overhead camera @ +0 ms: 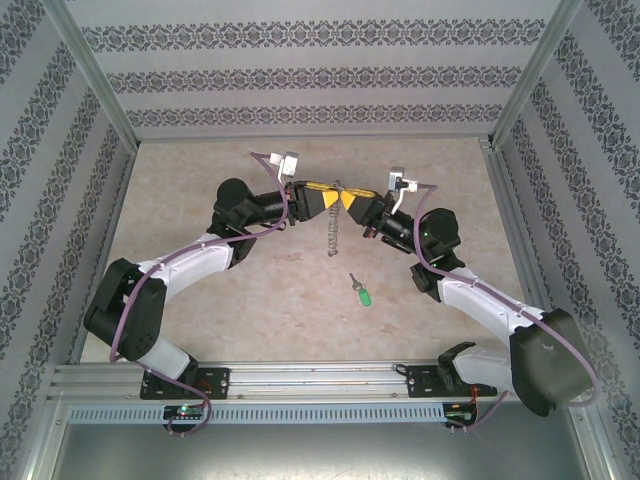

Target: Put the keys on the keyring

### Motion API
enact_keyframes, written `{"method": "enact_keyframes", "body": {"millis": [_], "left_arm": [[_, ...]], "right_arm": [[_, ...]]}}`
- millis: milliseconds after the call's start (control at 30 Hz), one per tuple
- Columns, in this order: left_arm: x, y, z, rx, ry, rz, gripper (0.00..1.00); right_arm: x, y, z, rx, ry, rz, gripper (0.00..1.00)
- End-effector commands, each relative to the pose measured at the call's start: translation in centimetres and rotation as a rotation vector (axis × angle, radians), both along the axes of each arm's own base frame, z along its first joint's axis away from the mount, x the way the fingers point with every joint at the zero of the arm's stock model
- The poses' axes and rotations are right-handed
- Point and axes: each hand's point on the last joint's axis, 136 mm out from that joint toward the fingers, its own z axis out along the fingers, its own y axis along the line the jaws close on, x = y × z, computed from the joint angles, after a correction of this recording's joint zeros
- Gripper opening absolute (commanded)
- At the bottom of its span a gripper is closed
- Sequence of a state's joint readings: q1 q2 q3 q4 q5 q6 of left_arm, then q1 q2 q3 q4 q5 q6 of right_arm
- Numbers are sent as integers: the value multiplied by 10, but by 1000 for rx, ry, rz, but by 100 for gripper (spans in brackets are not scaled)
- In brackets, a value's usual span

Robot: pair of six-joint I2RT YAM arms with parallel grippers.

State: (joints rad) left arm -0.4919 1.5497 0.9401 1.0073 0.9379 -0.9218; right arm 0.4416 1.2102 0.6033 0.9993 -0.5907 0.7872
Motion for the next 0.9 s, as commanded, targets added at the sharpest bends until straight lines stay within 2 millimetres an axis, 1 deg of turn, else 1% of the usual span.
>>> {"method": "enact_keyframes", "body": {"millis": [0, 133, 433, 867], "left_arm": [[-11, -4, 7, -21, -58, -28, 28], [-12, -4, 6, -26, -60, -28, 21], [-14, -4, 4, -32, -62, -35, 21], [-12, -6, 8, -48, -75, -32, 19]], "right_arm": [[-5, -1, 31, 52, -90, -1, 0], [-4, -1, 30, 51, -87, -4, 0], [-1, 0, 27, 51, -78, -7, 0], [-1, 3, 25, 44, -68, 12, 0]]}}
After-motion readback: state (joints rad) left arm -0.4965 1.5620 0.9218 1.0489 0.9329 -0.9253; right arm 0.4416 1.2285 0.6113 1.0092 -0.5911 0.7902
